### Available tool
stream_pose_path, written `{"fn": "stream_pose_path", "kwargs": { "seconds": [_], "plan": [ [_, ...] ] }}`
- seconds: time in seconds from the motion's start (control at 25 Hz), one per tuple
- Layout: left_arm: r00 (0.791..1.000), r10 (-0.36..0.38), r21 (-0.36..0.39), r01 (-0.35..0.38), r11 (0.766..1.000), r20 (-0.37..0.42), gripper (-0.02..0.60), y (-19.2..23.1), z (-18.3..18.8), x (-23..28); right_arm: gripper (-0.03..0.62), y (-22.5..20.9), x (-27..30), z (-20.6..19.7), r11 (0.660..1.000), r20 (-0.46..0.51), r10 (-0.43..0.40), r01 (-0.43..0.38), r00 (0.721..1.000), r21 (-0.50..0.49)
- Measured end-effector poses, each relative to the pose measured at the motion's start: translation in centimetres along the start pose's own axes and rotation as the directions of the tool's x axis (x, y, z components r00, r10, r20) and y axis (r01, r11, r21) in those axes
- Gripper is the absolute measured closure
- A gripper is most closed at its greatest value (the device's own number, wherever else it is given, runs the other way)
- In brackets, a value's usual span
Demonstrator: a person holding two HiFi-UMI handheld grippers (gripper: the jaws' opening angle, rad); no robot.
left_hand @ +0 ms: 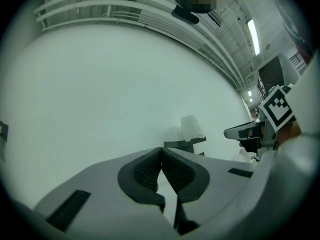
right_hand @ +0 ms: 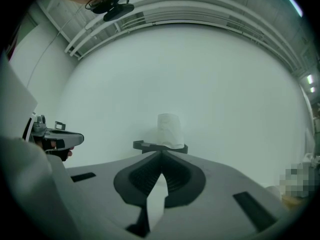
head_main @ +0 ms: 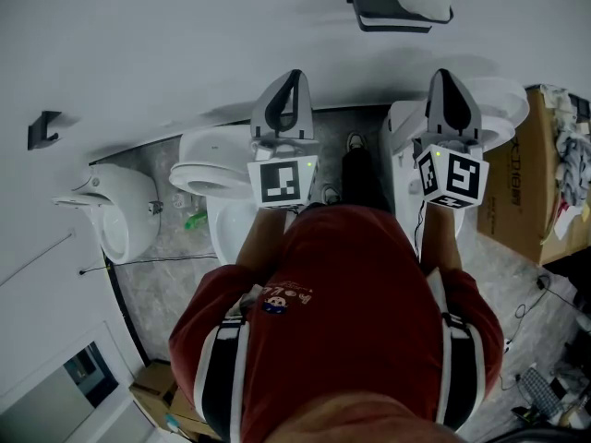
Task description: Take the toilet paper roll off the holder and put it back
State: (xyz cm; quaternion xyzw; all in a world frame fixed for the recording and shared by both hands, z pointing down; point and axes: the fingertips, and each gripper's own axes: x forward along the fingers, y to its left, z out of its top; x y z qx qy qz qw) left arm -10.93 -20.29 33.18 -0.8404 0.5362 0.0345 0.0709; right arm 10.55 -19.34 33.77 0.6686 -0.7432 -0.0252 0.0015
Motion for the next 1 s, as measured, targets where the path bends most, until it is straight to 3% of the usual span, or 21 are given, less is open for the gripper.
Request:
{"fn": "stream_pose_path", "kwargs": {
  "seconds": [1.0],
  "plan": [
    [1.000,0.008,-0.011,-0.008,1.000,-0.006,0.563,1.5,-0.4,0.1,0.586,0.8,0.9,-0.5,1.000,-0.028,-0.003,0.003,1.000,0.009]
  ]
}}
